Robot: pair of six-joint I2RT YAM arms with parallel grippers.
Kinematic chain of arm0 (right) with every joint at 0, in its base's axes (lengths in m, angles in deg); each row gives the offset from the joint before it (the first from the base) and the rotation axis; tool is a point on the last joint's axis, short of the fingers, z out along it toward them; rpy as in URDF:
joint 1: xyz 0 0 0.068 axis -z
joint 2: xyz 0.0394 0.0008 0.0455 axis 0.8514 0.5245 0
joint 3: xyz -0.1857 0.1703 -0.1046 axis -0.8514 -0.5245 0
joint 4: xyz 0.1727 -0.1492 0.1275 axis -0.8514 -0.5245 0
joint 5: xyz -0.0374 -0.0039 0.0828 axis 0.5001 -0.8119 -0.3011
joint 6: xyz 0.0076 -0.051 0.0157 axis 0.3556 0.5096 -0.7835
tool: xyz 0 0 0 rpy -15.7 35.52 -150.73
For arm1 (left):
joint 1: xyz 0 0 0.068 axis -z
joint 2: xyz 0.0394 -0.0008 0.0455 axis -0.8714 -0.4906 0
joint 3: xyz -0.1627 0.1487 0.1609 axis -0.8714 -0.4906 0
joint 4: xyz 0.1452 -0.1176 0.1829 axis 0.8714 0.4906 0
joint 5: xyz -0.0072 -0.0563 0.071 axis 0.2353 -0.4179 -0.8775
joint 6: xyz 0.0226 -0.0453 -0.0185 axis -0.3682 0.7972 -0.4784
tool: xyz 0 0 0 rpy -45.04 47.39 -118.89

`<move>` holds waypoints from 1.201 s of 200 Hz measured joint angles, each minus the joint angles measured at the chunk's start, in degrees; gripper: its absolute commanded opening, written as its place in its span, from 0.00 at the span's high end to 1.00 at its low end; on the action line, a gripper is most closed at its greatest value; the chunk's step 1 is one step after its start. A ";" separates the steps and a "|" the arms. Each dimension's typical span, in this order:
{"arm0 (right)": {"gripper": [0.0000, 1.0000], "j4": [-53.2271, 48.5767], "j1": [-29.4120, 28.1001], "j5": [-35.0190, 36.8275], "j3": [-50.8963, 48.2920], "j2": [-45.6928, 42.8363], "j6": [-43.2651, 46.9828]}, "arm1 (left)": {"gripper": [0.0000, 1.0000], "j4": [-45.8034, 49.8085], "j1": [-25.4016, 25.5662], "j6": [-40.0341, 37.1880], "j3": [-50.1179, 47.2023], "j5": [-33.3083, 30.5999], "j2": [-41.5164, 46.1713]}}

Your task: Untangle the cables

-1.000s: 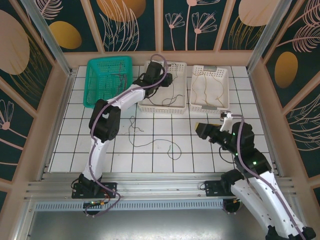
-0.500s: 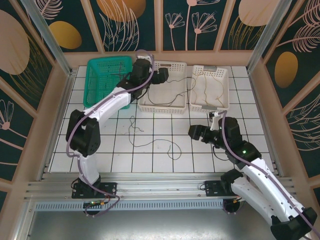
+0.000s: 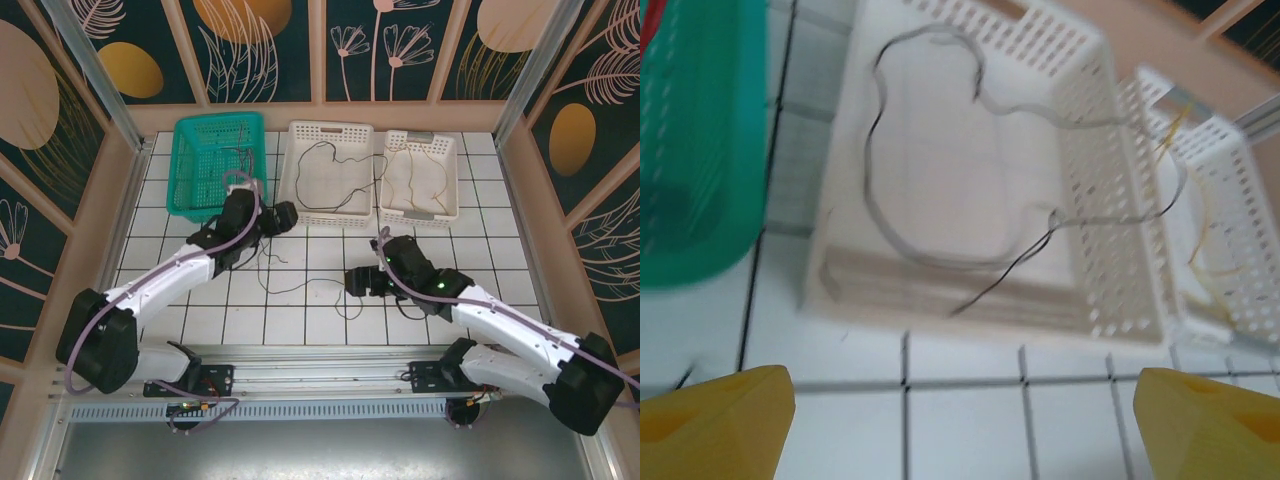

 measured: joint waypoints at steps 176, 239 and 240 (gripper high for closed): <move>0.59 2.82 -7.19 8.33 0.37 23.54 -5.40 | 0.07 6.64 2.73 2.51 -10.73 -6.25 12.87; 1.00 3.67 -7.17 10.05 0.46 25.22 -6.21 | 0.05 10.27 2.73 1.64 -10.56 -9.46 18.08; 1.00 3.65 -7.17 10.03 0.48 25.22 -6.12 | 0.05 10.34 2.73 1.62 -10.56 -9.51 18.10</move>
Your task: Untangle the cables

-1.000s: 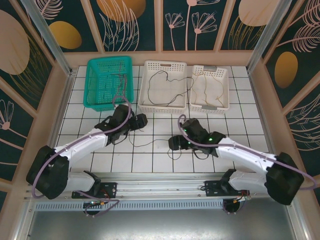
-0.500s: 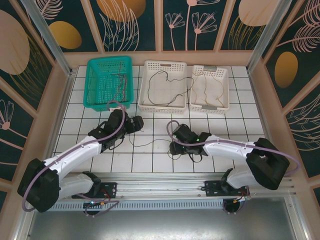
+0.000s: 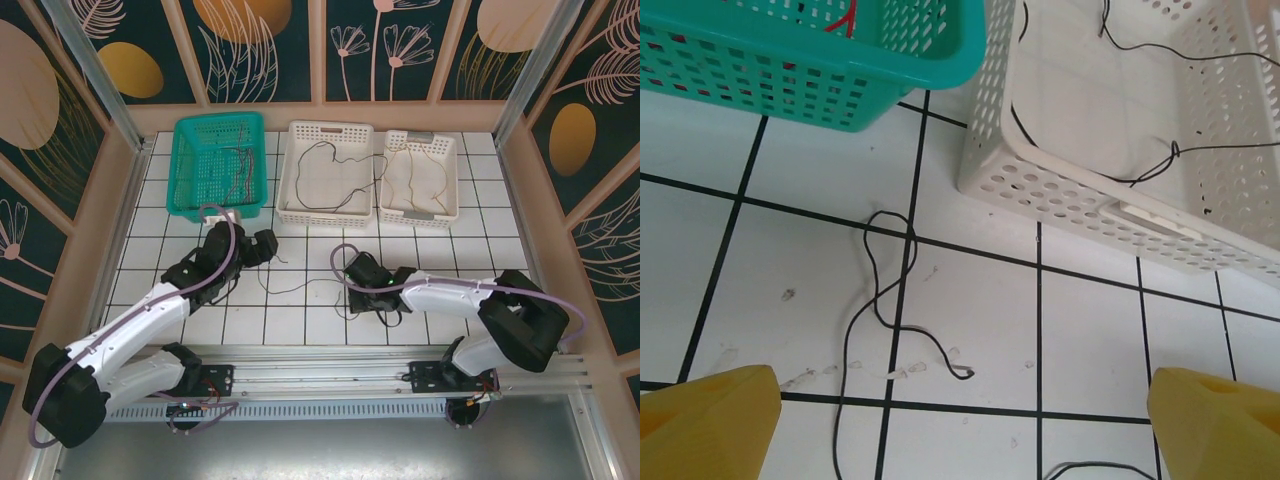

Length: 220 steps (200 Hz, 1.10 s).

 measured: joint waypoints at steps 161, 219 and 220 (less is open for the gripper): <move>1.00 -10.12 1.99 -1.53 53.22 -4.50 11.54 | 0.03 8.85 0.00 -5.84 6.51 -8.04 6.43; 1.00 -22.08 4.76 -6.56 96.78 13.68 17.51 | 0.03 8.76 0.00 -6.23 5.70 -8.48 6.60; 1.00 -22.25 4.83 -6.64 97.37 13.92 17.57 | 0.03 8.74 0.00 -6.25 5.68 -8.48 6.60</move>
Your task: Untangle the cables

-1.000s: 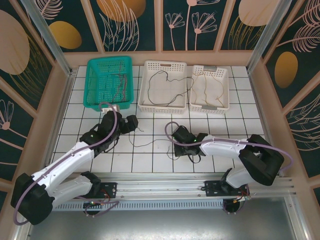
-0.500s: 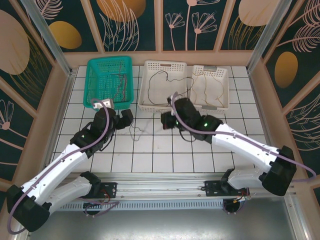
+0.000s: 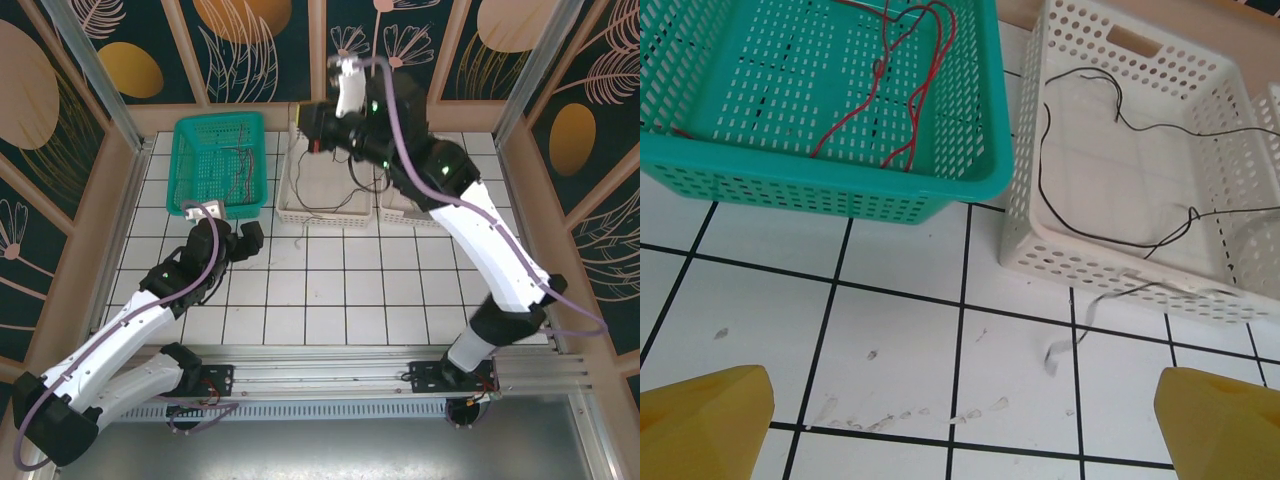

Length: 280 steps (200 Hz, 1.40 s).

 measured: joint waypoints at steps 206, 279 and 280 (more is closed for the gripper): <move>1.00 6.12 30.23 -39.06 17.14 22.25 -11.21 | 0.02 -2.95 0.00 -0.42 -2.05 -1.07 -0.92; 0.95 3.61 27.71 -25.53 -6.16 25.70 -3.74 | 0.02 -3.61 0.00 -0.42 -3.37 -1.05 -0.83; 0.95 3.61 27.67 -25.38 -6.32 25.77 -3.72 | 0.02 -3.61 0.00 -0.42 -3.37 -1.05 -0.81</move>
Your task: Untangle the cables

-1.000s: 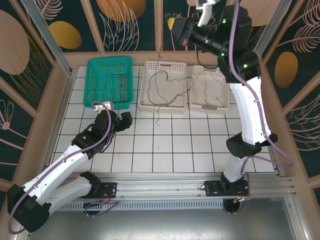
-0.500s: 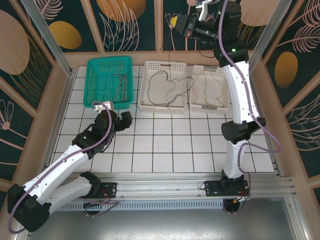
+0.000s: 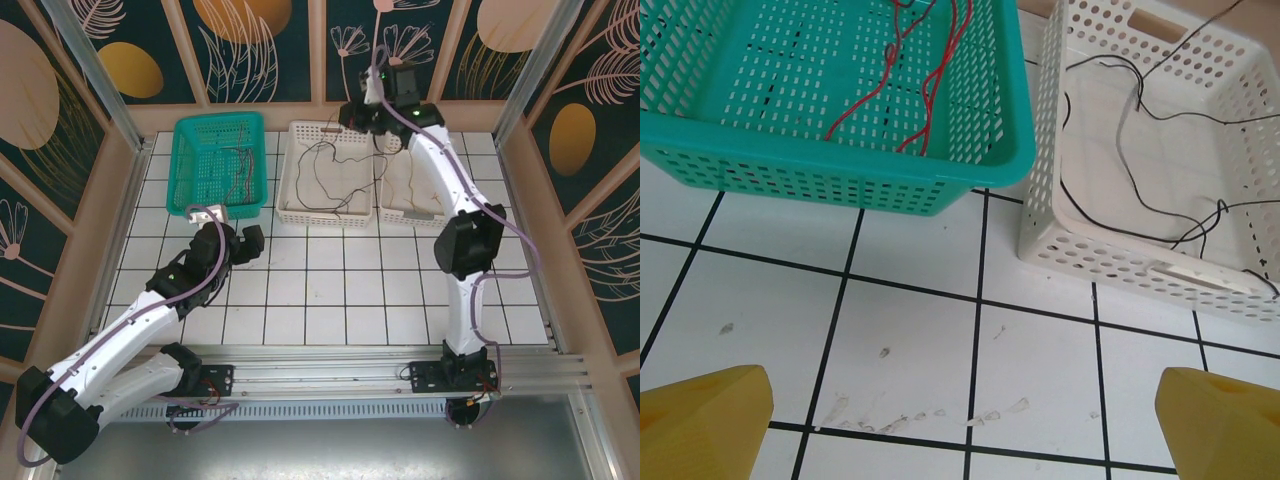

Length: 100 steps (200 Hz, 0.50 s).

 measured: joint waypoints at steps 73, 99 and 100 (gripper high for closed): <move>0.30 -3.91 -0.59 15.15 -3.15 1.25 1.51 | 0.02 -0.61 0.00 0.00 -0.52 0.20 0.42; 0.30 -4.31 -0.11 20.02 -8.72 -1.70 1.73 | 0.02 -0.66 0.00 0.00 -0.52 0.48 0.44; 0.30 -4.31 -0.07 20.13 -8.90 -1.77 1.73 | 0.02 -0.66 0.00 0.00 -0.52 0.48 0.44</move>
